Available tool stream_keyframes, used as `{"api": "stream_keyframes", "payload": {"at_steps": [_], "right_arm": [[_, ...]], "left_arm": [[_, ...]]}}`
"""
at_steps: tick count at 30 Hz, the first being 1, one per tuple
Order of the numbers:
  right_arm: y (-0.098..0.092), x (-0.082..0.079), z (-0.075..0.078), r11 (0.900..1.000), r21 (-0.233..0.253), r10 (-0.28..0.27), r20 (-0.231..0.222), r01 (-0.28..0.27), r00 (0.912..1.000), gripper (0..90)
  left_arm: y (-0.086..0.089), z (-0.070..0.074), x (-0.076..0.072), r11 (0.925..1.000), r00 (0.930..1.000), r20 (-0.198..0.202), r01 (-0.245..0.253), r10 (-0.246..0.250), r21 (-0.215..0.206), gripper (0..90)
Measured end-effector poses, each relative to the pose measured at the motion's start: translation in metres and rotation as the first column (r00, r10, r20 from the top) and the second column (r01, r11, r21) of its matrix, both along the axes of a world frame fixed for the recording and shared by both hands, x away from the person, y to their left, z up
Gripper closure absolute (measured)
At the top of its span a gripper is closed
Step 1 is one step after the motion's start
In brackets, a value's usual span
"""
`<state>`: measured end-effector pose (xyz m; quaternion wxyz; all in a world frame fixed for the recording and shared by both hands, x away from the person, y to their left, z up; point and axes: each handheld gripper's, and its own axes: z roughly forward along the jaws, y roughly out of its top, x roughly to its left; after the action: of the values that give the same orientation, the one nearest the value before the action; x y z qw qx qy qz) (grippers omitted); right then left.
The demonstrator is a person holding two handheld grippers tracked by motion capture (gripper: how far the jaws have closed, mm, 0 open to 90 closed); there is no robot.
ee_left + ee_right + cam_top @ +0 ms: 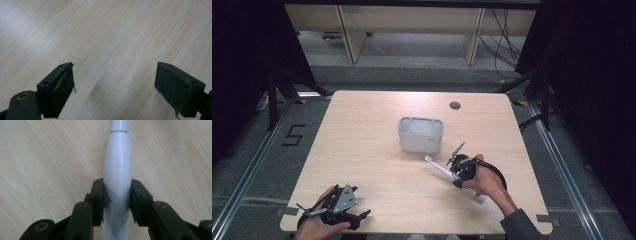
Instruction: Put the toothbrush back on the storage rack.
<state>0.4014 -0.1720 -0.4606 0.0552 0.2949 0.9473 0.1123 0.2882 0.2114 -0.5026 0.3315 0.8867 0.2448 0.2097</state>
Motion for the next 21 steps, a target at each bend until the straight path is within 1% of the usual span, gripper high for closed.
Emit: {"api": "stream_keyframes", "payload": {"at_steps": [1,2,3,4,5,6,7,8,9,10,11,12,13,14,15,16,17,18,19,20,21], "right_arm": [[-0.002,0.0,0.001,1.0,0.018,0.016,0.01,-0.017,0.9998,66.6],[-0.004,-0.002,0.003,0.999,0.035,0.008,0.02,-0.009,0.9998,66.7],[-0.006,-0.003,0.004,0.999,0.042,-0.007,0.026,0.006,0.9996,66.6],[-0.008,-0.004,0.006,0.999,0.046,-0.008,0.039,0.006,0.9992,66.7],[-0.011,-0.004,0.008,0.998,0.068,0.011,0.051,-0.014,0.9987,66.6],[-0.012,-0.007,0.01,0.996,0.083,-0.017,0.051,0.012,0.9986,66.6],[-0.014,-0.008,0.012,0.995,0.098,-0.018,0.062,0.012,0.9979,66.6],[-0.015,-0.009,0.014,0.993,0.115,-0.031,0.072,0.023,0.997,66.7],[-0.018,-0.01,0.017,0.992,0.122,-0.03,0.08,0.02,0.9963,66.7],[-0.02,-0.01,0.02,0.991,0.134,-0.018,0.094,0.005,0.9954,66.7],[-0.02,-0.012,0.021,0.986,0.166,-0.024,0.114,0.004,0.9932,66.7],[-0.024,-0.016,0.028,0.979,0.201,-0.05,0.111,0.026,0.9926,66.7],[-0.024,-0.016,0.028,0.979,0.201,-0.05,0.111,0.026,0.9926,66.7],[-0.026,-0.015,0.031,0.976,0.219,-0.038,0.141,0.006,0.9892,66.7],[-0.027,-0.016,0.034,0.972,0.235,-0.039,0.152,0.002,0.9876,66.7],[-0.028,-0.019,0.037,0.967,0.252,-0.064,0.154,0.023,0.986,66.7],[-0.029,-0.019,0.039,0.96,0.277,-0.082,0.175,0.031,0.9812,66.7],[-0.031,-0.019,0.041,0.956,0.291,-0.091,0.193,0.031,0.9769,66.7],[-0.032,-0.019,0.043,0.951,0.309,-0.095,0.223,0.022,0.9701,66.6],[-0.033,-0.019,0.045,0.947,0.32,-0.091,0.22,0.016,0.9712,66.7],[-0.035,-0.017,0.045,0.94,0.34,-0.083,0.238,-0.003,0.9678,66.6]], "left_arm": [[0.0,0.0,0.0,1.0,1.0,-0.001,0.0,0.0,0.004,15.3],[0.0,0.0,0.0,1.0,1.0,0.0,-0.002,0.002,0.004,15.3],[0.0,0.0,0.0,1.0,1.0,0.002,-0.002,0.002,0.005,15.3],[0.0,0.0,0.0,1.0,1.0,0.001,-0.001,0.001,0.005,15.4],[0.0,0.0,0.0,1.0,1.0,0.0,-0.001,0.001,0.005,15.3],[0.0,0.0,0.0,1.0,1.0,0.0,-0.002,0.002,0.004,15.4],[0.0,0.0,0.001,1.0,1.0,0.0,-0.003,0.003,0.005,15.4],[0.0,0.0,0.0,1.0,1.0,0.001,-0.003,0.003,0.006,15.4],[0.0,0.0,0.0,1.0,1.0,0.001,-0.003,0.003,0.004,15.3],[0.0,0.0,0.0,1.0,1.0,0.0,-0.002,0.002,0.003,15.3],[0.0,0.0,0.0,1.0,1.0,-0.001,-0.002,0.002,0.004,15.4],[0.0,0.0,0.001,0.9999,1.0,0.001,-0.001,0.001,0.014,15.4],[0.0,0.0,0.001,0.9998,1.0,0.003,-0.001,0.001,0.018,15.4],[0.0,0.0,0.0,1.0,1.0,0.002,-0.002,0.002,0.005,15.3],[0.0,0.0,0.0,1.0,1.0,0.0,-0.003,0.003,0.003,15.4],[0.0,0.0,0.0,1.0,1.0,0.0,-0.003,0.003,0.004,15.4],[0.0,0.0,0.0,1.0,1.0,0.0,-0.003,0.003,0.005,15.4],[0.0,0.0,0.0,1.0,1.0,0.002,-0.003,0.003,0.008,15.4],[0.0,0.0,0.0,1.0,1.0,0.002,-0.003,0.003,0.004,15.4],[0.0,0.0,0.0,1.0,1.0,0.001,-0.003,0.003,0.005,15.3],[0.0,0.0,0.0,1.0,1.0,0.001,-0.003,0.003,0.003,15.3]]}}
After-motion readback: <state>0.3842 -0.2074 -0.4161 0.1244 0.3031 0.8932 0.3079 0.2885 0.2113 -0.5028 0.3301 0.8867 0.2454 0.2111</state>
